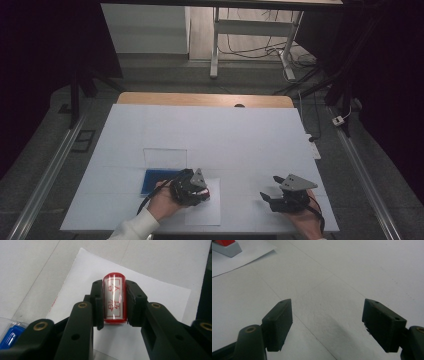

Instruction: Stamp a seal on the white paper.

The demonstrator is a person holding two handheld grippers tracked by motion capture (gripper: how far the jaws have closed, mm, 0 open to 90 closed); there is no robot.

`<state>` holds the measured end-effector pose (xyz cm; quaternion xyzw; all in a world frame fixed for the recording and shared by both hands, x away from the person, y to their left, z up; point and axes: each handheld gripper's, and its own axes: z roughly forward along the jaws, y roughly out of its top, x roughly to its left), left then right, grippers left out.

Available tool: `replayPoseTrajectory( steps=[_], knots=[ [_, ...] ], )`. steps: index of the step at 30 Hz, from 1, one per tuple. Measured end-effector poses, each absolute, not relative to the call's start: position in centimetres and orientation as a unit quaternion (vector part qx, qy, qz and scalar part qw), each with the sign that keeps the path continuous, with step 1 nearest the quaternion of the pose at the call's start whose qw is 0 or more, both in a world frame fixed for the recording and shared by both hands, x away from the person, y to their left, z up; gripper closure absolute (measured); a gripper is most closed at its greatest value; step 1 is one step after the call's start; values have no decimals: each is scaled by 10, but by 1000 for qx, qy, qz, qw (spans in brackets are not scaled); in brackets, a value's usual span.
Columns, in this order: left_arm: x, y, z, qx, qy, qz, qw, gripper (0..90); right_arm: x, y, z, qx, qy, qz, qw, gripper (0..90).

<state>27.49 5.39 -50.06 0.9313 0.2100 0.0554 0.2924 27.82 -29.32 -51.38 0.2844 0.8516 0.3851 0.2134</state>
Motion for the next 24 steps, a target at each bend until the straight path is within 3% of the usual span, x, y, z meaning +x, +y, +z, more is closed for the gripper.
replayPoseTrajectory(
  steps=[24],
  knots=[
    [272,57,-498,926,211,65,307,704,277,-295,-512,286,849,390,214,241]
  ],
)
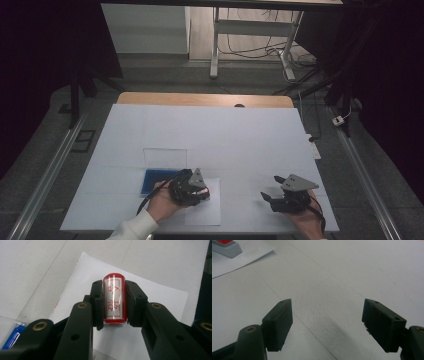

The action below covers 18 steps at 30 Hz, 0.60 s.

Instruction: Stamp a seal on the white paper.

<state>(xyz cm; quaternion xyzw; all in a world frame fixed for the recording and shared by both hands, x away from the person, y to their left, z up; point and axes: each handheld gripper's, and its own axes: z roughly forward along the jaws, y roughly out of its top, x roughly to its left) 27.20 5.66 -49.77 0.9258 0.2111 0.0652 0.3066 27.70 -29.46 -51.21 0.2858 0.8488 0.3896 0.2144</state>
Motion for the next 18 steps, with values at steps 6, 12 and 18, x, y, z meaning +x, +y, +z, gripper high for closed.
replayPoseTrajectory(
  steps=[6,12,18],
  knots=[
    [273,62,-493,922,213,59,317,703,277,-297,-511,286,849,388,217,242],
    [274,72,-479,909,221,59,348,703,277,-297,-512,288,849,387,215,244],
    [275,82,-470,897,227,48,376,703,277,-297,-512,288,849,387,216,245]
  ],
)
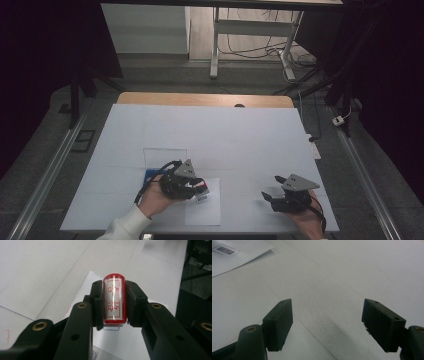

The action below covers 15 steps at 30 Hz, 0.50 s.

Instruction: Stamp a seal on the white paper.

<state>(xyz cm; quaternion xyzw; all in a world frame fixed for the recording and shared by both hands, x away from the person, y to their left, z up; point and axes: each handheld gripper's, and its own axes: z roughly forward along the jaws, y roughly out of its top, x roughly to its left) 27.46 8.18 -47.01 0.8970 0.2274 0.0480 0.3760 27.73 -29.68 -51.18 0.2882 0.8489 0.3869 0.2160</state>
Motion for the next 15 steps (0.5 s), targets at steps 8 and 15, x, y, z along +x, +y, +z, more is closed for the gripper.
replayPoseTrajectory(
  steps=[8,15],
  knots=[
    [274,92,-459,885,233,40,402,702,278,-296,-512,288,849,386,216,245],
    [273,97,-453,879,232,38,414,702,278,-297,-512,288,850,386,215,245]
  ],
)
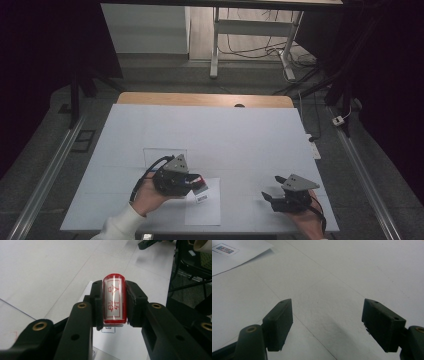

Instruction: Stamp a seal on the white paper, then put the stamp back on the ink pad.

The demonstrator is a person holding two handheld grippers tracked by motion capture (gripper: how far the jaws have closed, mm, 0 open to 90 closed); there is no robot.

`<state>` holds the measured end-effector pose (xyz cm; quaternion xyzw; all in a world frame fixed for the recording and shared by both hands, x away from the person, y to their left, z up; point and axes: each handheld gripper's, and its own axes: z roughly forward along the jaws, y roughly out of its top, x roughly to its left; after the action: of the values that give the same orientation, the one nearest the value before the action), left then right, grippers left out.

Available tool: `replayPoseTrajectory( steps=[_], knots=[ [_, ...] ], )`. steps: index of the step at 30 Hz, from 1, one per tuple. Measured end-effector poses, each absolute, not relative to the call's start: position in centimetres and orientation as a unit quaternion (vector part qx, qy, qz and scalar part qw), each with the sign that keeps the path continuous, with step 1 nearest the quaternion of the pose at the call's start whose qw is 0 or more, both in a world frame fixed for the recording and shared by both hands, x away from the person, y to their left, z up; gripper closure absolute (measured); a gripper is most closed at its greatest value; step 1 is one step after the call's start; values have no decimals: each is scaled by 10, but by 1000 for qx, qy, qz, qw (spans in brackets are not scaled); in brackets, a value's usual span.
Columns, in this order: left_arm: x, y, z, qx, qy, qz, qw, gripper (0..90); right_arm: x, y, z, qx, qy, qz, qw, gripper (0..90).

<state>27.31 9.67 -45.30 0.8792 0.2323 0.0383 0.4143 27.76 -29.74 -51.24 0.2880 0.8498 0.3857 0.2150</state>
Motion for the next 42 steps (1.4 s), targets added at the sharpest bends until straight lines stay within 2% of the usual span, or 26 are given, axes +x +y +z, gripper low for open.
replayPoseTrajectory(
  steps=[17,42],
  knots=[
    [272,119,-436,867,242,44,434,702,277,-296,-513,286,850,387,213,245],
    [284,158,-445,862,294,69,407,702,277,-298,-512,287,850,387,215,245]
  ],
)
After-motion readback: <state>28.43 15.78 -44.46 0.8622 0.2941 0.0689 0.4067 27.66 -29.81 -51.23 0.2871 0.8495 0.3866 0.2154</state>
